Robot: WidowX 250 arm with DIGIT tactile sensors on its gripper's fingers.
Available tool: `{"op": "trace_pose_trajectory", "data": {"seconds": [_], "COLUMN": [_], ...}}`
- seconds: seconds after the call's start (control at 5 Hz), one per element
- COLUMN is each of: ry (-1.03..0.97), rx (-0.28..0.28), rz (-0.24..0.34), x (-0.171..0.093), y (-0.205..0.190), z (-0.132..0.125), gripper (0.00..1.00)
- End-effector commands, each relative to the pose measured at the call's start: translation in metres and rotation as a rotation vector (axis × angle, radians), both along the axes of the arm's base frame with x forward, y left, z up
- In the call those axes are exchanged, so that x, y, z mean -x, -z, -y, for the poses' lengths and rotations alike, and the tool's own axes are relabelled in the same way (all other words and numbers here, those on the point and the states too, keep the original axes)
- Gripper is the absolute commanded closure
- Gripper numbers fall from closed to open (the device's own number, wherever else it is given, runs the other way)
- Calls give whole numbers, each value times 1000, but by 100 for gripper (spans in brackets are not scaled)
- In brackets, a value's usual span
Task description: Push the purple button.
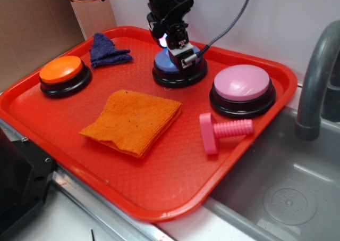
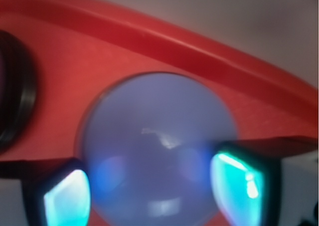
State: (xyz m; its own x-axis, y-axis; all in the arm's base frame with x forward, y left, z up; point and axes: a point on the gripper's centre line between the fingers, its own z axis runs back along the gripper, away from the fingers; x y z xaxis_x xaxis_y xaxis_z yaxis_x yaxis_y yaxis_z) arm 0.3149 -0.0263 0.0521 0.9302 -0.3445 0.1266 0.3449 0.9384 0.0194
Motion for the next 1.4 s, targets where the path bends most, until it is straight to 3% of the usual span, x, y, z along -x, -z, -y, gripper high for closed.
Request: {"op": "trace_pose_trajectory", "data": {"seconds": [0.0,1.2], "ry": [12,-32], "rx": [-18,-70], "rz": [23,100], "x": [-4,10], "y": [-5,-65], "z": [6,2], "gripper": [0,0]}}
